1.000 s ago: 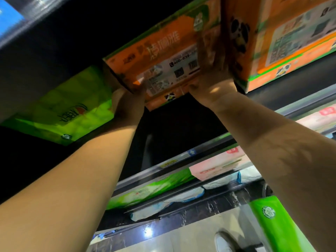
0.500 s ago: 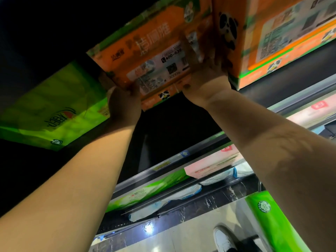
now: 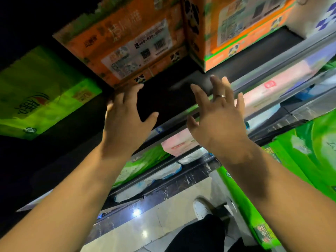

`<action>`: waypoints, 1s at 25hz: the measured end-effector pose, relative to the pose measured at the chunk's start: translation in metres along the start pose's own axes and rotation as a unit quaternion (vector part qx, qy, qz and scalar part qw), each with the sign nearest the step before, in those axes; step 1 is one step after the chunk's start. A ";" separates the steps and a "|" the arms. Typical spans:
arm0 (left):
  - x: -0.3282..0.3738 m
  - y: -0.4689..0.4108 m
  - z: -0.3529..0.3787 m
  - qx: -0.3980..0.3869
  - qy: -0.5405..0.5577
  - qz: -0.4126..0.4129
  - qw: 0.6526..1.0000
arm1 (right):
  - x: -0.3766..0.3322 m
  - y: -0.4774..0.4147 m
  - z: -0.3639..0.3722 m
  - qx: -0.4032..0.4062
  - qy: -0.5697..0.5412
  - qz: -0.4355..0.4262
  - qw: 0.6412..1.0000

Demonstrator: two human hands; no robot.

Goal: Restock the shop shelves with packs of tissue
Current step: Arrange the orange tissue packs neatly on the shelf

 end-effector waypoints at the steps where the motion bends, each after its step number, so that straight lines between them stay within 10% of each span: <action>1: 0.023 0.012 0.005 -0.004 0.005 0.050 0.999 | 0.010 0.020 -0.003 0.010 0.018 -0.002 1.000; 10: 0.193 0.109 0.134 -0.122 -0.074 0.319 0.937 | 0.193 0.189 0.025 -0.018 0.025 0.135 0.990; 25: 0.463 0.283 0.461 -0.324 -0.107 0.500 0.796 | 0.505 0.460 0.148 -0.122 -0.068 0.435 0.890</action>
Point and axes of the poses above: each hand's wrist, its own y-axis away from the middle knuckle, its own z-axis out of the palm, x = y × z, the point moved 9 cm from there along -y, towards the middle knuckle, and after that the axes turned 13 degrees about -x, right-handed, at the moved point
